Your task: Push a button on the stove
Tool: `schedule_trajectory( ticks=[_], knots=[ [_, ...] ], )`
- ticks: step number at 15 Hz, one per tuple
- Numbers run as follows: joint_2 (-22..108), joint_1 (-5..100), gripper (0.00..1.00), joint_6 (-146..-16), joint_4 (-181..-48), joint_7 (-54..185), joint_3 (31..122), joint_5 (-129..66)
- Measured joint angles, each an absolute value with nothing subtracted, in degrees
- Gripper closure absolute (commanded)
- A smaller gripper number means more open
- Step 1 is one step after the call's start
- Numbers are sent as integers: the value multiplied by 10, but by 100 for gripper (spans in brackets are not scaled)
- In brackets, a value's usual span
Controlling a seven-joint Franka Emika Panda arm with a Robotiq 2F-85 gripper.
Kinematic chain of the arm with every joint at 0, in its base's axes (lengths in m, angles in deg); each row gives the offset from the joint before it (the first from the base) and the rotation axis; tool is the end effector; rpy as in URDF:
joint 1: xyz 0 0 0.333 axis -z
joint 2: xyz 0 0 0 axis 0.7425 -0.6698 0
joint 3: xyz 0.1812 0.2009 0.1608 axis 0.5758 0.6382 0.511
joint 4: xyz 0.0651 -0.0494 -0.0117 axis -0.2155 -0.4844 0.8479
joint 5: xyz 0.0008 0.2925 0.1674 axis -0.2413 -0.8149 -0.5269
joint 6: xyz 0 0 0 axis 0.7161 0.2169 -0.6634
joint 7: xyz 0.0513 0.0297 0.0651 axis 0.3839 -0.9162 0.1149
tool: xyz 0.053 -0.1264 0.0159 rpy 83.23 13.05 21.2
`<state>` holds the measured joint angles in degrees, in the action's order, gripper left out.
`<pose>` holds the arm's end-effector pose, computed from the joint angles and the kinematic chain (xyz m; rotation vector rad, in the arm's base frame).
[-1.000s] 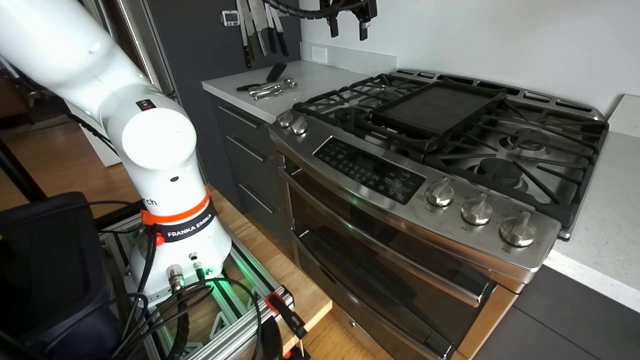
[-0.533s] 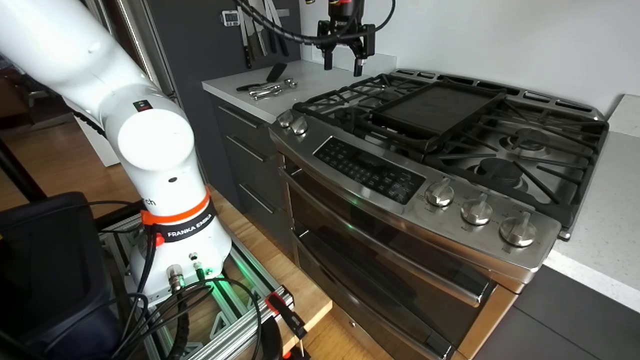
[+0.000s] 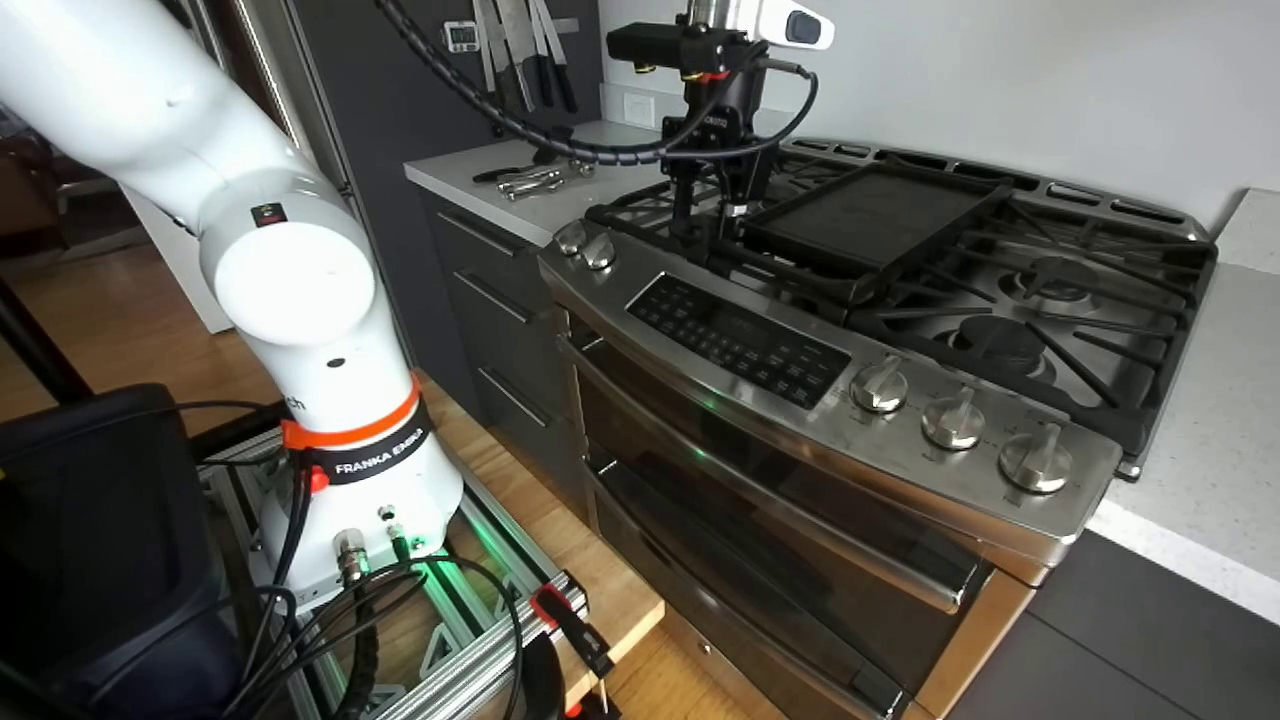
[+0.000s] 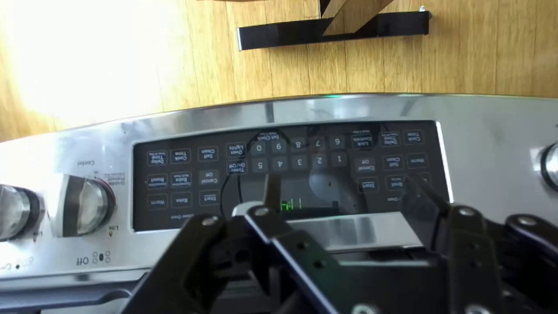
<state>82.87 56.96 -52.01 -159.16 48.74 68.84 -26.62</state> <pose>0.3220 -0.1419 0.4461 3.1209 -0.1130 -0.2436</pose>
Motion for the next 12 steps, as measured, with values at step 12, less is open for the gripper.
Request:
schedule_trajectory(
  ticks=[12],
  knots=[
    [757,612,100,-676,-1649,488,659,-243]
  ],
)
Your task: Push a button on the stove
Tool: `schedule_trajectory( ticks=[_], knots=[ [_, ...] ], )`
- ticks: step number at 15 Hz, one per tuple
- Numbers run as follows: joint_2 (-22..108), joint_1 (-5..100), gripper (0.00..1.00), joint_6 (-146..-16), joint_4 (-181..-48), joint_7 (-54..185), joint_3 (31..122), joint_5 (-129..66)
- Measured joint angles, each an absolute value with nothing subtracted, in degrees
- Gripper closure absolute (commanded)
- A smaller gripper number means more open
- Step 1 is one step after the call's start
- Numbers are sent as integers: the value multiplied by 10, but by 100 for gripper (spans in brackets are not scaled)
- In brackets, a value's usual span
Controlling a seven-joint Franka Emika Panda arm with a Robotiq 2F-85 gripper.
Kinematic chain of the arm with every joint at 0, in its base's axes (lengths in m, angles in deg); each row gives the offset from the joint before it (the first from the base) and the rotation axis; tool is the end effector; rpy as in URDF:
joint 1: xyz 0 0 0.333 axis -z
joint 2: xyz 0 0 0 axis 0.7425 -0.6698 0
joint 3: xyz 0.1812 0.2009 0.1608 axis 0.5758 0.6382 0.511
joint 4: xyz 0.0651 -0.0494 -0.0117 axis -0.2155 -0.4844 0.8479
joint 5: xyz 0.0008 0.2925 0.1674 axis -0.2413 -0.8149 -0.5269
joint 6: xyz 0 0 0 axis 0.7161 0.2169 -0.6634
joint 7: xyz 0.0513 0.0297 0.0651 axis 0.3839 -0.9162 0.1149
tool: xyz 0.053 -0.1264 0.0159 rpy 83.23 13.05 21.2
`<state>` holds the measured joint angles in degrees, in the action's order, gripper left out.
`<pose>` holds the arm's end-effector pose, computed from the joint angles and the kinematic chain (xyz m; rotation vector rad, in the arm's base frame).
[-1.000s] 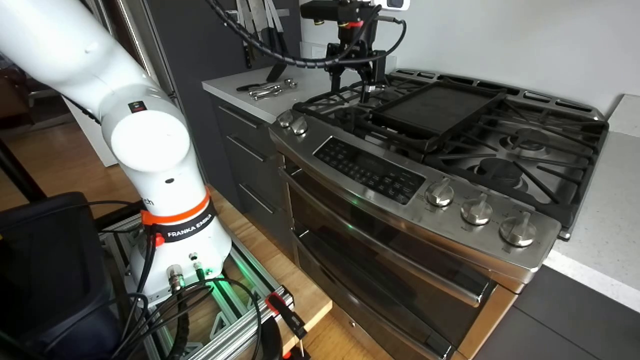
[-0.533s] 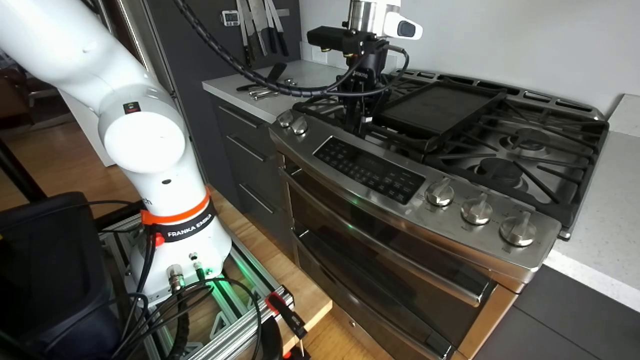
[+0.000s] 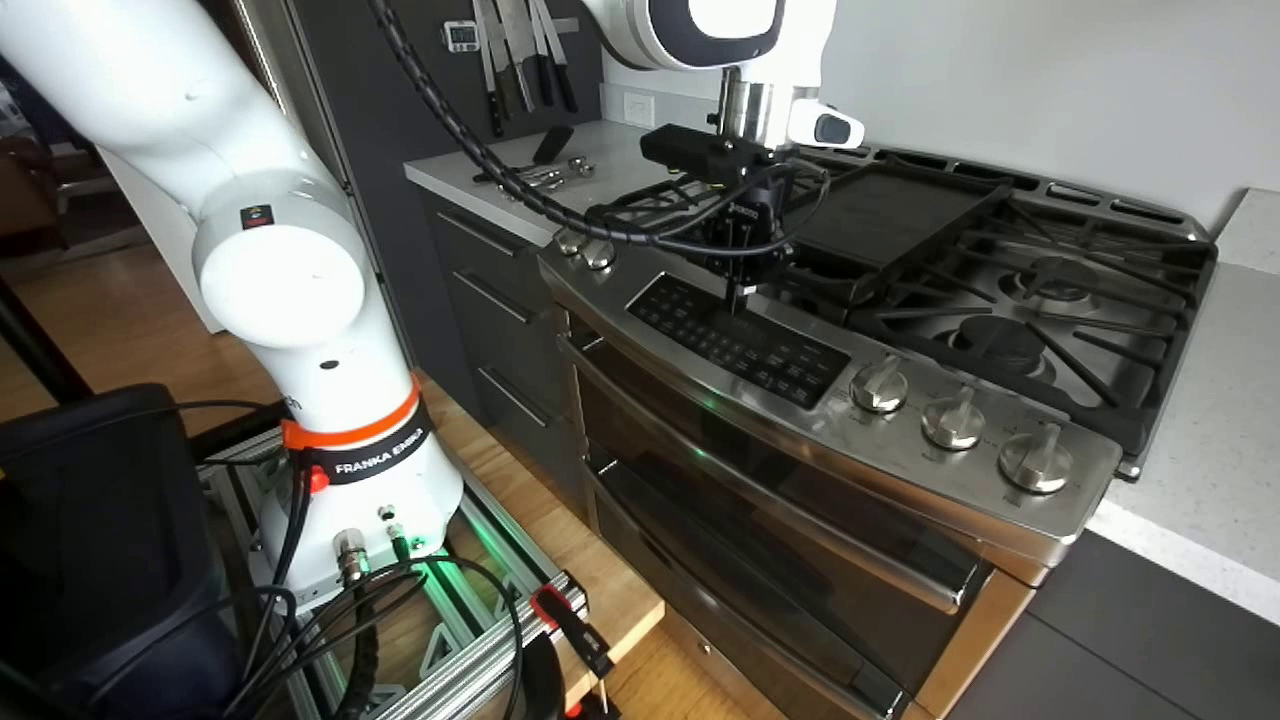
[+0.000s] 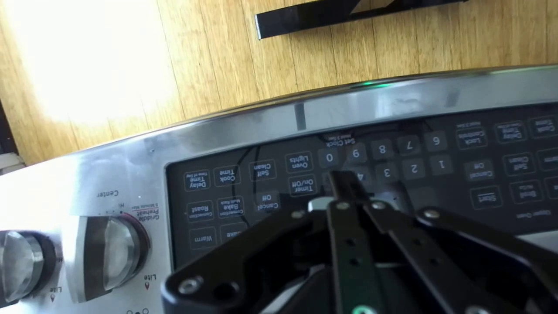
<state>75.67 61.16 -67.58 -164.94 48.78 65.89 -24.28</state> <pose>0.3276 -0.1876 0.3798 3.0865 -0.2359 -0.1895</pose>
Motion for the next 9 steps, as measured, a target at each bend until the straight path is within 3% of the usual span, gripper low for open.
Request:
schedule_trajectory(
  ticks=[9],
  knots=[
    [723,614,100,-687,-1646,496,659,-241]
  ],
)
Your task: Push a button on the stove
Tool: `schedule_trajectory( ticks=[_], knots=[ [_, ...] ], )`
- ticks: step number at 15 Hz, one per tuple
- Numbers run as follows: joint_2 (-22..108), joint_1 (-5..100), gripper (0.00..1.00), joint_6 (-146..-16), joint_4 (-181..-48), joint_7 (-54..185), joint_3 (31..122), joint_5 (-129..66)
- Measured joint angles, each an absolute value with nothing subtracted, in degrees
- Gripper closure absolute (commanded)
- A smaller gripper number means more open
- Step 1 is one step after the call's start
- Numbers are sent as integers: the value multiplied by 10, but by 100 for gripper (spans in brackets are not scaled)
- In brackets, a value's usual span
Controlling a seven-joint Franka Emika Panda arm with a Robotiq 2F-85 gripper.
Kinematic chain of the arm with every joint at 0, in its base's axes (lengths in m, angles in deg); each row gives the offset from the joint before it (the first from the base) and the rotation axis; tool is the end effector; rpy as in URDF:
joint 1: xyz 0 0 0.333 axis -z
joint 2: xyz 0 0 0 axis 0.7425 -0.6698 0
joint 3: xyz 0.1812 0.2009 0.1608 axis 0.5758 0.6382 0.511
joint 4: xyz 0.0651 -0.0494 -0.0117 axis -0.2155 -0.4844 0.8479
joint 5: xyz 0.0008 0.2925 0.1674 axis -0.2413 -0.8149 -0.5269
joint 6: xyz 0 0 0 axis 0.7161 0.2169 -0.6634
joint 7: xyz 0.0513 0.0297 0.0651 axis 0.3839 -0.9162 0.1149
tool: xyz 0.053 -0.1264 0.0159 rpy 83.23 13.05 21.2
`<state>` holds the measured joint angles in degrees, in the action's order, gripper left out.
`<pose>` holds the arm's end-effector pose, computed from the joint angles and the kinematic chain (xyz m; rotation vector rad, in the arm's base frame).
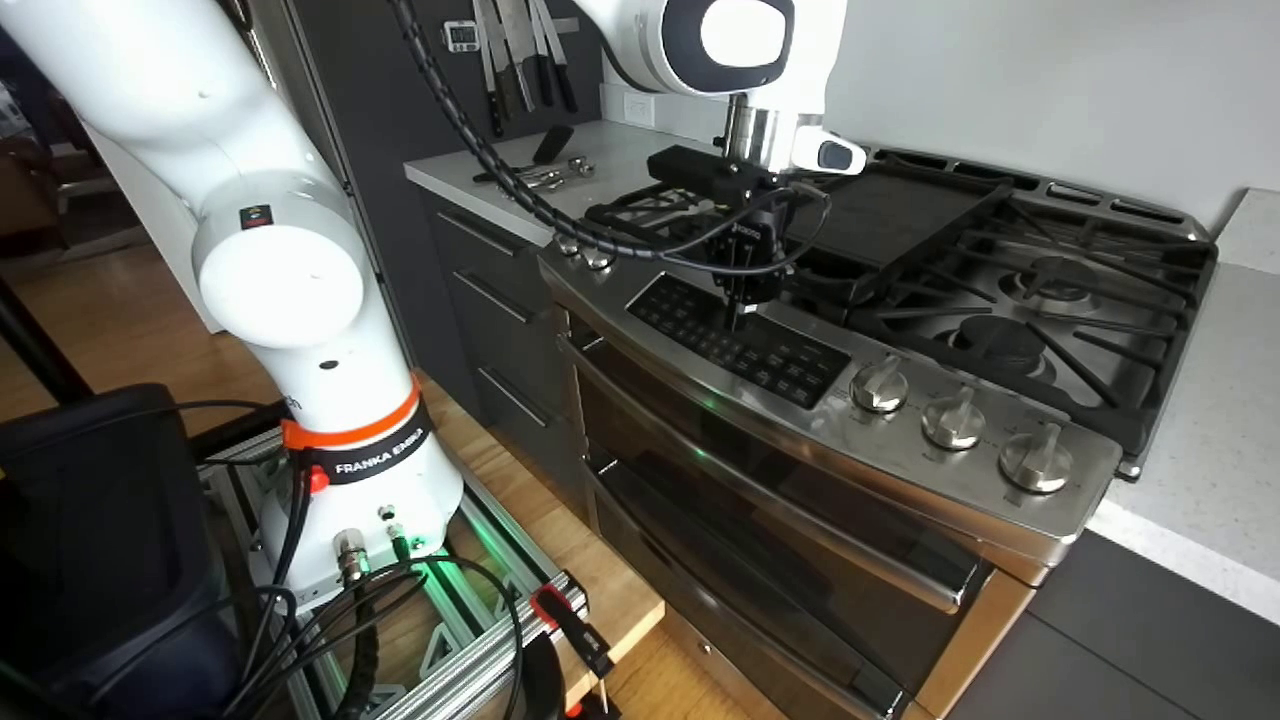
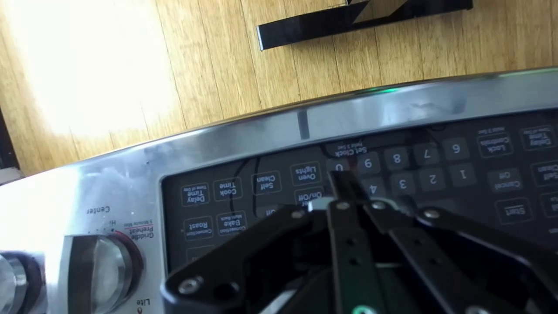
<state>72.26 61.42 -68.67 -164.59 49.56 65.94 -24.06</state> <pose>0.3331 -0.1915 0.3617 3.0784 -0.2556 -0.2447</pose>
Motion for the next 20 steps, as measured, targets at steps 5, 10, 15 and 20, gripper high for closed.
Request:
schedule_trajectory(
  ticks=[5,10,15,20],
  knots=[
    [711,618,100,-682,-1646,500,659,-235],
    [688,628,100,-682,-1644,504,658,-231],
    [670,632,100,-687,-1640,508,656,-229],
    [659,632,100,-687,-1631,509,656,-229]
  ],
)
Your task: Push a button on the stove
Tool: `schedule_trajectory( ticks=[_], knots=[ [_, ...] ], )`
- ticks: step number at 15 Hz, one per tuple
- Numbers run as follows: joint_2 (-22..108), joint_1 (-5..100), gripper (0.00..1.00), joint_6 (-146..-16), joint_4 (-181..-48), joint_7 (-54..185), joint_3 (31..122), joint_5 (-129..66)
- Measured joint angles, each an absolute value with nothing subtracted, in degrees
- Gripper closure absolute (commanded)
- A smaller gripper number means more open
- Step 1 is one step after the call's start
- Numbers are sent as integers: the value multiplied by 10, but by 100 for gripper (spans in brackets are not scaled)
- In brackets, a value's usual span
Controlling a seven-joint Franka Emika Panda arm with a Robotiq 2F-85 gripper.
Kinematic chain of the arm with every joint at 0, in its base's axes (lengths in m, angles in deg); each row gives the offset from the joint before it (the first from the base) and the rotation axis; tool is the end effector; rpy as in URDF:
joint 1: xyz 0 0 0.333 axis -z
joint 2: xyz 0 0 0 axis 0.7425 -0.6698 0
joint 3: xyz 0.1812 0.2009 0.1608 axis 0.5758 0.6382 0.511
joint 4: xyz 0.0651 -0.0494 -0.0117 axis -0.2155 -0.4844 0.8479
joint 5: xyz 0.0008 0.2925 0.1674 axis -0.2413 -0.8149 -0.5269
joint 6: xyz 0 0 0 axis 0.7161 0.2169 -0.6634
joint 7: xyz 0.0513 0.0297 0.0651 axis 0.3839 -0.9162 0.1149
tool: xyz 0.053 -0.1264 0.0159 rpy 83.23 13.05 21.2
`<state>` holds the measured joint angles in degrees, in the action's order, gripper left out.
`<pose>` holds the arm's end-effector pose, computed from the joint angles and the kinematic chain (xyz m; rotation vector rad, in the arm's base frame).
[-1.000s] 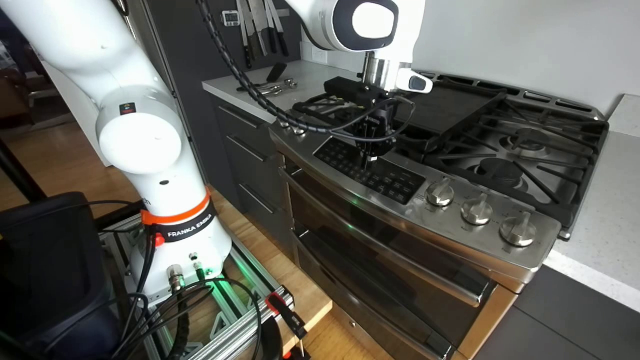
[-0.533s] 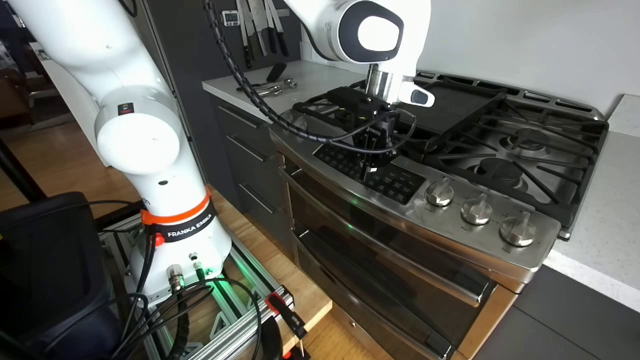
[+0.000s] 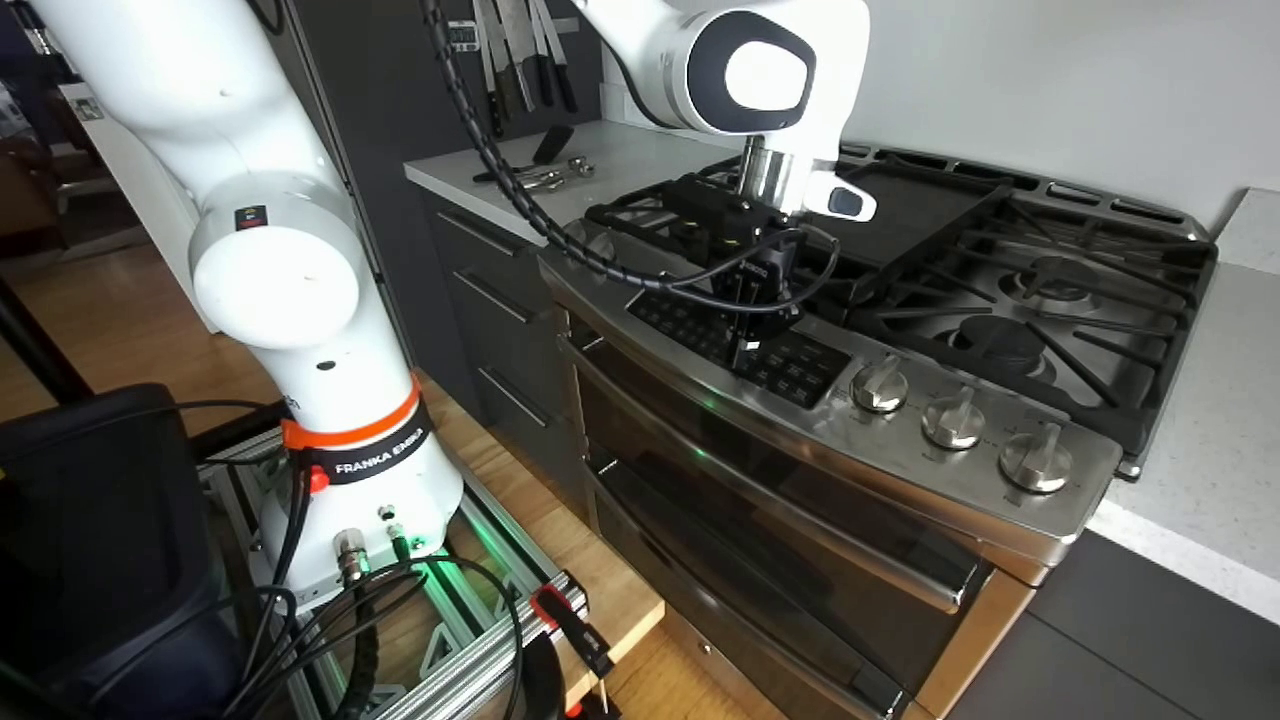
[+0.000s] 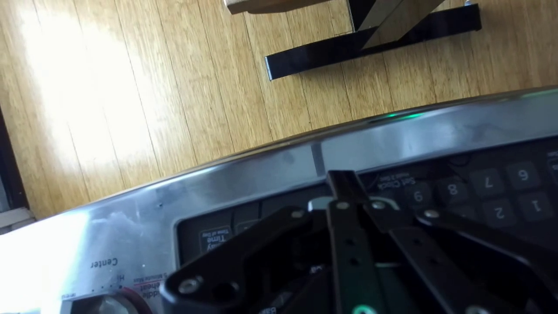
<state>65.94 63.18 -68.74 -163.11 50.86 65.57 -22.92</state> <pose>0.3335 -0.2098 0.3299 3.0521 -0.3241 -0.3816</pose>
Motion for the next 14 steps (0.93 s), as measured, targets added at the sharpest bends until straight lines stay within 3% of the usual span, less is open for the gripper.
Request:
schedule_trajectory(
  ticks=[14],
  knots=[
    [648,630,100,-700,-1627,508,656,-229]
  ],
)
